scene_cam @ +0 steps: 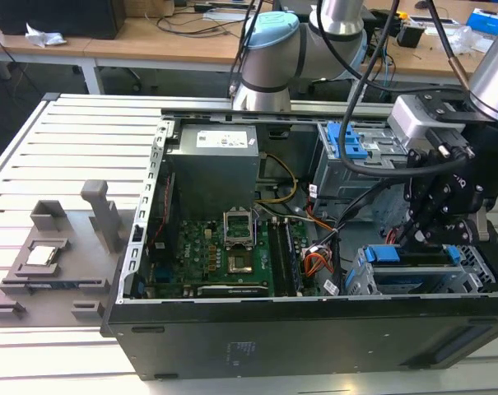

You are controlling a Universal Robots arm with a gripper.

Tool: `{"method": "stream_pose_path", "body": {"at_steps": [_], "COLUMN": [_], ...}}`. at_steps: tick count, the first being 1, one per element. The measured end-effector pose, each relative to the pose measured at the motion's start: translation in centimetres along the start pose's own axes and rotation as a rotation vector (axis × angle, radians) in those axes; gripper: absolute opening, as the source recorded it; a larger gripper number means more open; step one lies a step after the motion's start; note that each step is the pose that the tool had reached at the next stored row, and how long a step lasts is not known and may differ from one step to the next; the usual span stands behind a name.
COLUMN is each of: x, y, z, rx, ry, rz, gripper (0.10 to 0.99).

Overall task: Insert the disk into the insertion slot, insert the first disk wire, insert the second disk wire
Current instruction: 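Insert the second disk wire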

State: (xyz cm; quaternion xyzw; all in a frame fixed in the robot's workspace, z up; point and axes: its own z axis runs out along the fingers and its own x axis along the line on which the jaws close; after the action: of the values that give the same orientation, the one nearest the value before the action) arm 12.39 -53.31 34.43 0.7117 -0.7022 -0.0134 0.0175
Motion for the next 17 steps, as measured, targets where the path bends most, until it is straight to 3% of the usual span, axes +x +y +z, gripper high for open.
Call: {"method": "stream_pose_path", "body": {"at_steps": [12, 17], "x": [0.07, 0.58], "y": [-0.44, -0.69], "z": [0.3, 0.39], "rx": [-0.003, -0.004], "ry": [-0.0027, -0.0063], "rz": [0.0, 0.0], "gripper": [0.141, 0.141]}}
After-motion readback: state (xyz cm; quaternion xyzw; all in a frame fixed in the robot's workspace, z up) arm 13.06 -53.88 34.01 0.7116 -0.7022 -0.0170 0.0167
